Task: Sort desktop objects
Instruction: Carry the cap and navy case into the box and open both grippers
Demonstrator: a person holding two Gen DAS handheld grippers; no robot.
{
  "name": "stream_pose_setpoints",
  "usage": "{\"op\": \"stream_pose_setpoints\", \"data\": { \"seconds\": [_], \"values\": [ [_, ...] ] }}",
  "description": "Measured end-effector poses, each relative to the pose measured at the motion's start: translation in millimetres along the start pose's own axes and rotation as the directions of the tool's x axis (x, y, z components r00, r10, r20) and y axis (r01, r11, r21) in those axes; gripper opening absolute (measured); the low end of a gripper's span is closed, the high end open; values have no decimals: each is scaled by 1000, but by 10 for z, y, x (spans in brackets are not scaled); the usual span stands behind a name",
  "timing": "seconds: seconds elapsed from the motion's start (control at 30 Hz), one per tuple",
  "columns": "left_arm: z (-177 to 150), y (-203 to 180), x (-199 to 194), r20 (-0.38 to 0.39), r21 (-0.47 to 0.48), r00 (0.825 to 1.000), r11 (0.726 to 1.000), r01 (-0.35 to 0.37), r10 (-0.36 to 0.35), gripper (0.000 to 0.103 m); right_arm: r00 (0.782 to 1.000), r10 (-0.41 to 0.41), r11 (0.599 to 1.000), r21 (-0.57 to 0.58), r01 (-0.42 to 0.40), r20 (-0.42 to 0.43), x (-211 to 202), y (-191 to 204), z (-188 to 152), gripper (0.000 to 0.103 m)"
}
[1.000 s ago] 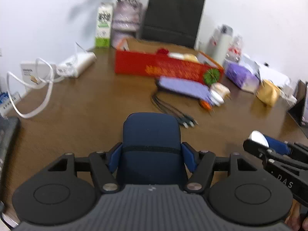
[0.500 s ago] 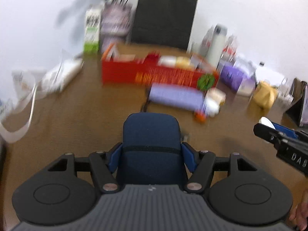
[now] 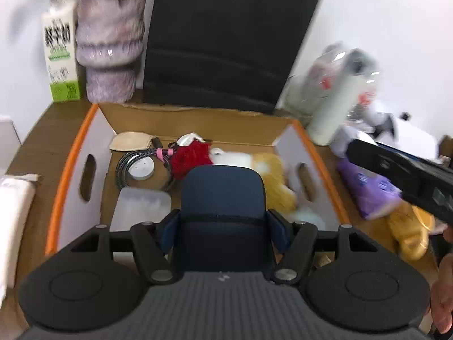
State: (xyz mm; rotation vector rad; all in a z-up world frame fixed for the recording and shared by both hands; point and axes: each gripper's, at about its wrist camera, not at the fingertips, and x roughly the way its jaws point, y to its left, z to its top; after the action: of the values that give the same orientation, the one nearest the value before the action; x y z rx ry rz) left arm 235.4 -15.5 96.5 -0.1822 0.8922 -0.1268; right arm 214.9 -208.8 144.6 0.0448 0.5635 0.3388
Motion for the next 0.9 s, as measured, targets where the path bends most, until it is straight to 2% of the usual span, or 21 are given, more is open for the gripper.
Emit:
{"op": "stream_pose_setpoints", "data": {
  "seconds": [0.07,0.13,0.2,0.27,0.3,0.33,0.37,0.4,0.5,0.53,0.6,0.63,0.73,0.9],
  "values": [
    [114,34,305,-61,13,997,999,-41,42,66,993,-22,999,21,25,-119,544,-93,156,39],
    [137,106,502,-88,1,994,998,-68,68,67,975,-59,997,36,68,-213,987,-167,195,39],
    [160,119,579,-46,17,996,997,-71,72,68,955,-89,995,25,100,-283,1368,-215,175,39],
    [123,109,627,-8,33,997,996,-80,80,71,945,-116,992,8,125,-306,1667,-247,130,41],
    [99,102,643,-5,39,996,996,-84,85,72,946,-118,991,19,130,-301,1768,-271,110,51],
    [58,88,619,7,47,996,995,-86,85,74,944,-123,990,29,139,-305,1844,-297,95,52],
    [13,87,562,31,46,996,995,-83,82,84,945,-114,990,43,133,-305,1866,-309,76,53],
    [-52,88,476,67,41,995,996,-75,72,89,949,-110,990,57,132,-296,1840,-301,44,56],
    [-251,91,140,158,20,984,996,-85,81,90,964,-130,989,38,143,-233,1605,-236,-9,69],
    [-337,106,-23,190,-1,978,997,-82,81,91,967,-147,988,20,154,-207,1479,-200,-22,69],
    [-494,140,-315,245,-40,968,998,-49,57,100,976,-149,989,-9,149,-157,1178,-125,-79,78],
    [-589,156,-472,272,-51,962,998,-23,36,101,980,-148,989,-18,147,-135,1014,-86,-131,79],
    [-873,163,-828,300,12,954,1000,10,-14,103,985,-152,988,-44,149,-76,487,38,-368,85],
    [-1548,190,-1139,294,52,956,998,-41,24,103,994,-104,995,-13,104,-40,-317,214,-928,86]
  ]
}}
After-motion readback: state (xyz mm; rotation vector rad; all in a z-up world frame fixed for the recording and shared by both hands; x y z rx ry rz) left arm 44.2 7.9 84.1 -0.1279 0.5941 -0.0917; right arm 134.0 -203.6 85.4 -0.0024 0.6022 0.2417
